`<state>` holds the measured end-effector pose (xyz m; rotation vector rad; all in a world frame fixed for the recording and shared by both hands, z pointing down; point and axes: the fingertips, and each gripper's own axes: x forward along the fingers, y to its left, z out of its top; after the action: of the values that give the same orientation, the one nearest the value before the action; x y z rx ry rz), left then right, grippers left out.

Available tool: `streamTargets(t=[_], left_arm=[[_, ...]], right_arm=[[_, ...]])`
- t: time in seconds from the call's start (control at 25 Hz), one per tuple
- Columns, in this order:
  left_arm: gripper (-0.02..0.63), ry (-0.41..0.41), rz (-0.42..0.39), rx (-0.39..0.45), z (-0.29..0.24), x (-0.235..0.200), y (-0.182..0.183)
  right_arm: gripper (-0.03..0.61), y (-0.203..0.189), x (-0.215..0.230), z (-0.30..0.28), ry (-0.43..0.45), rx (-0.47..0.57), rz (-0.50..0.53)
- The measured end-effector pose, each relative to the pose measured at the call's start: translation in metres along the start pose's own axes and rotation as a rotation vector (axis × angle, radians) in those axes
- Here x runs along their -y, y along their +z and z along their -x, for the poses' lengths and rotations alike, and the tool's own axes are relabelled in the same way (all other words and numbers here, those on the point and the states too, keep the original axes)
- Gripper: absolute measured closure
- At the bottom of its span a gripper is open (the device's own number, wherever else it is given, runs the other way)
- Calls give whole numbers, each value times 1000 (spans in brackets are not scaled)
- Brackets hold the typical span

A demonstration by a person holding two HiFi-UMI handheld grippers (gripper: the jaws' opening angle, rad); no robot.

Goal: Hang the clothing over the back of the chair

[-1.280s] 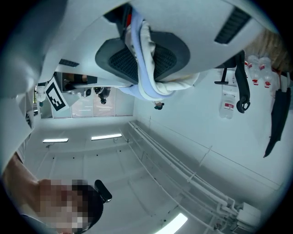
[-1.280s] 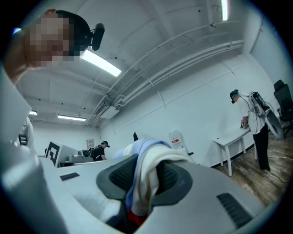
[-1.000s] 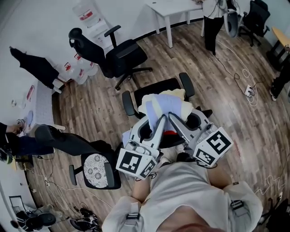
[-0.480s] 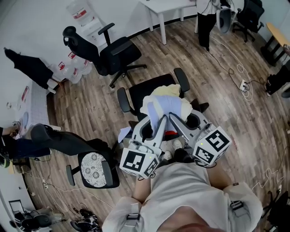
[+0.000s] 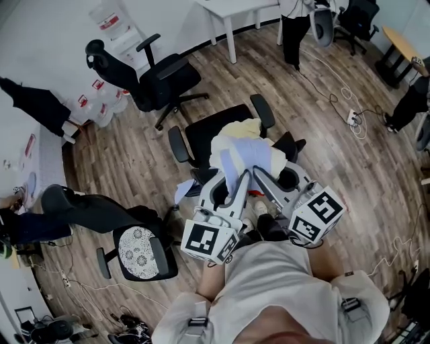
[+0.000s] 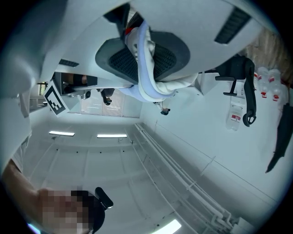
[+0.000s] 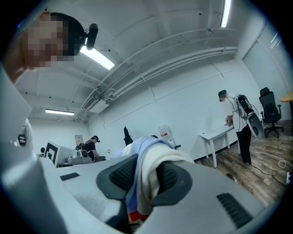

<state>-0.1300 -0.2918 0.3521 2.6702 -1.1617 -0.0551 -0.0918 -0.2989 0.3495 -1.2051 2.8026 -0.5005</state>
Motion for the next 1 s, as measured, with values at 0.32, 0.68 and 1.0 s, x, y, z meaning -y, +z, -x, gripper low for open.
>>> streamTargets(t=[0.32, 0.68, 1.0], left_arm=[[522, 1, 10, -3, 8, 17, -7], [522, 89, 0, 0, 8, 43, -8], [522, 156, 6, -9, 15, 67, -23]], right_arm=[[483, -6, -6, 18, 19, -13, -11], [485, -4, -3, 41, 125, -21, -36], [485, -17, -5, 66, 209, -54, -56]])
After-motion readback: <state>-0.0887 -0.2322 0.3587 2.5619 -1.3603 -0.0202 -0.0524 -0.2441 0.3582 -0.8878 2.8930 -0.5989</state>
